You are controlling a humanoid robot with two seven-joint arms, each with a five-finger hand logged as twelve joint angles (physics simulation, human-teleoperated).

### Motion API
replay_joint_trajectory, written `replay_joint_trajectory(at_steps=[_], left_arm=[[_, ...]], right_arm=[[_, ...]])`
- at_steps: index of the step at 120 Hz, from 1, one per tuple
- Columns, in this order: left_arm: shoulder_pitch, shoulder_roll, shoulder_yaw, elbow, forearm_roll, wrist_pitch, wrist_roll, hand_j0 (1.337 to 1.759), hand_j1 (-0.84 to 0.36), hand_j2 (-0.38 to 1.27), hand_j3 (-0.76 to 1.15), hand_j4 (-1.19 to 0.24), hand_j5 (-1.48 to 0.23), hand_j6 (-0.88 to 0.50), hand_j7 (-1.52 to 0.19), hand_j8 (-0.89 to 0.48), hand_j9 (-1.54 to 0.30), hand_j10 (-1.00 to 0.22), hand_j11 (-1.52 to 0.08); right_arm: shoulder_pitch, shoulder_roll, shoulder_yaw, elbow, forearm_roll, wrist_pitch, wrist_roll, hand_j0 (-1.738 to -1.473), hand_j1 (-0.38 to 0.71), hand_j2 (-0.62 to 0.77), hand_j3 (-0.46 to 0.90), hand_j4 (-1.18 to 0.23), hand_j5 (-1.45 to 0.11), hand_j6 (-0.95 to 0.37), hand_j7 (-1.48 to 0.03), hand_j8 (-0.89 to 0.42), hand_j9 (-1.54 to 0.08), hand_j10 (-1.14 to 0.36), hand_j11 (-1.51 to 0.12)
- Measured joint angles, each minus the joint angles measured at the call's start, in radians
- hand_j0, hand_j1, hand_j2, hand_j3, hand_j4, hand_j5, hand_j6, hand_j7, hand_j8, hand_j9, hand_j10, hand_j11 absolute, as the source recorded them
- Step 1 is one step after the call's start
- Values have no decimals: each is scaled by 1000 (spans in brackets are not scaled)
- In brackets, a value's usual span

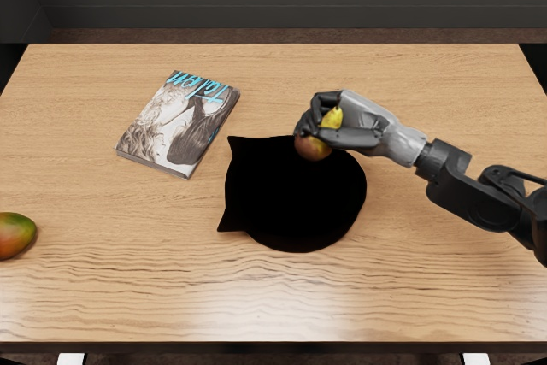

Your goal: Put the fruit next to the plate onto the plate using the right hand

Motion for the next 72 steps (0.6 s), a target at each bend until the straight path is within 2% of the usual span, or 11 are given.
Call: replay_joint_trajectory(at_steps=[20, 72], left_arm=[[0, 0, 0, 0, 0, 0, 0, 1658, 349, 0, 1, 0, 1, -1, 0, 0, 0, 0, 0], [0, 0, 0, 0, 0, 0, 0, 1658, 349, 0, 0, 0, 0, -1, 0, 0, 0, 0, 0]], right_arm=[[-3, 7, -42, 32, -16, 0, 0, -1598, 495, -254, 0, -815, -1237, -866, -1134, -561, -1221, -288, -1246], [-8, 58, -64, 12, -80, 3, 0, -1596, 499, -246, 0, -808, -1238, -863, -1129, -556, -1220, -292, -1240]])
